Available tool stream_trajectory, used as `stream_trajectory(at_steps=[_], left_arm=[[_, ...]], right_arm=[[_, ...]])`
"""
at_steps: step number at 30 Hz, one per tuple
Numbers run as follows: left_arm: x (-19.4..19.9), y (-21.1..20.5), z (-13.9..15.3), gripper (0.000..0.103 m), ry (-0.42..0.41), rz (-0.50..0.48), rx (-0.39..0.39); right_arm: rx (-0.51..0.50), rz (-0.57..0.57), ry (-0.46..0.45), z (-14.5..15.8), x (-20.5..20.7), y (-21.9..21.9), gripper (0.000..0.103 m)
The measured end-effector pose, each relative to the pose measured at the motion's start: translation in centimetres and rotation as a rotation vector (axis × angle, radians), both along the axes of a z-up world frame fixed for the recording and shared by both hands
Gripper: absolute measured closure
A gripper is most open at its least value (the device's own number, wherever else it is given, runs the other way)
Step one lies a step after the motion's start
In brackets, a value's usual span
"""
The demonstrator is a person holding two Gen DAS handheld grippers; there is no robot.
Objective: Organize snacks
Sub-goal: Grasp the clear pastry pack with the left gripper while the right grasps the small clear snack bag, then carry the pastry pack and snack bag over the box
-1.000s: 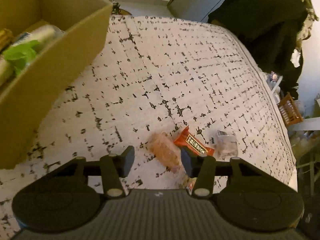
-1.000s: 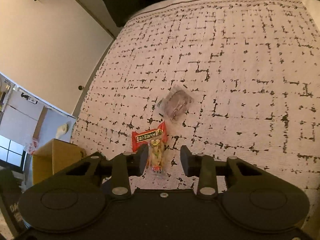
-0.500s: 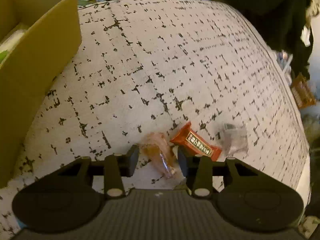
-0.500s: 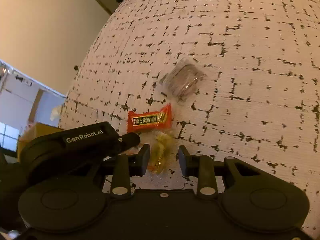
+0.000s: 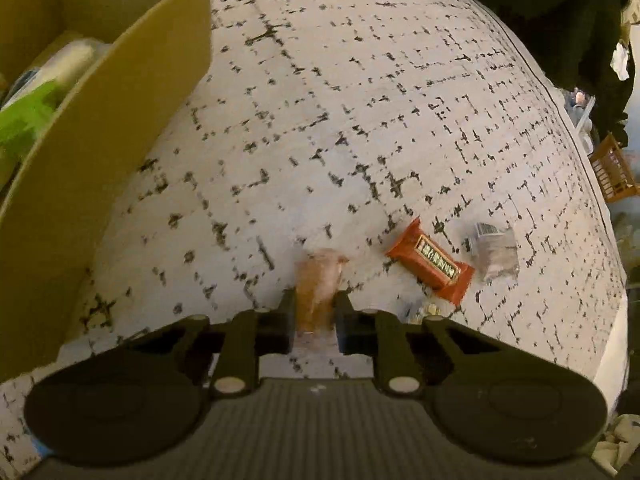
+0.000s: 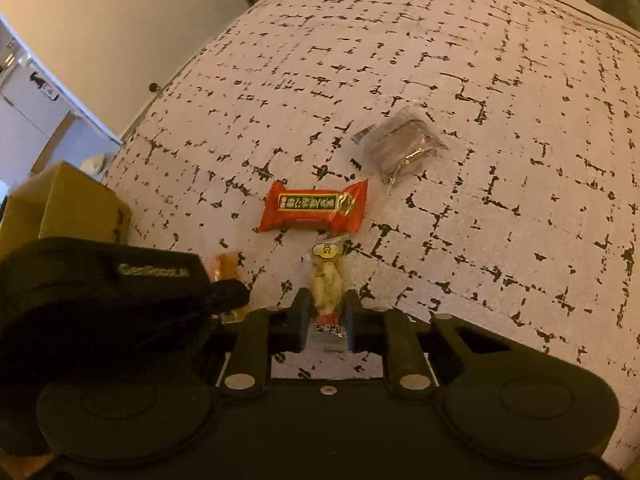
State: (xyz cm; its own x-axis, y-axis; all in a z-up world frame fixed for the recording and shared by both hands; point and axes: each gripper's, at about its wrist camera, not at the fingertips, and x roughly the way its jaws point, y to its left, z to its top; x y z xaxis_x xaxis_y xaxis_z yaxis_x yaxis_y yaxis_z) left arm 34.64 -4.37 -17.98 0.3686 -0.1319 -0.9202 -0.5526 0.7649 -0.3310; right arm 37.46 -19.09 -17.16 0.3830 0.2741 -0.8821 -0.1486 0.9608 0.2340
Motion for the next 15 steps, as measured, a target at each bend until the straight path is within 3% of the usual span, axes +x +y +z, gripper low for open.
stream_trajectory(at_steps=[15], left_arm=[[-3.9,1.2,7.0,0.086,-0.111,-0.021,0.078]], right_arm=[[0.166,-0.032,-0.11,5.2,-2.6,-1.5,0.086]])
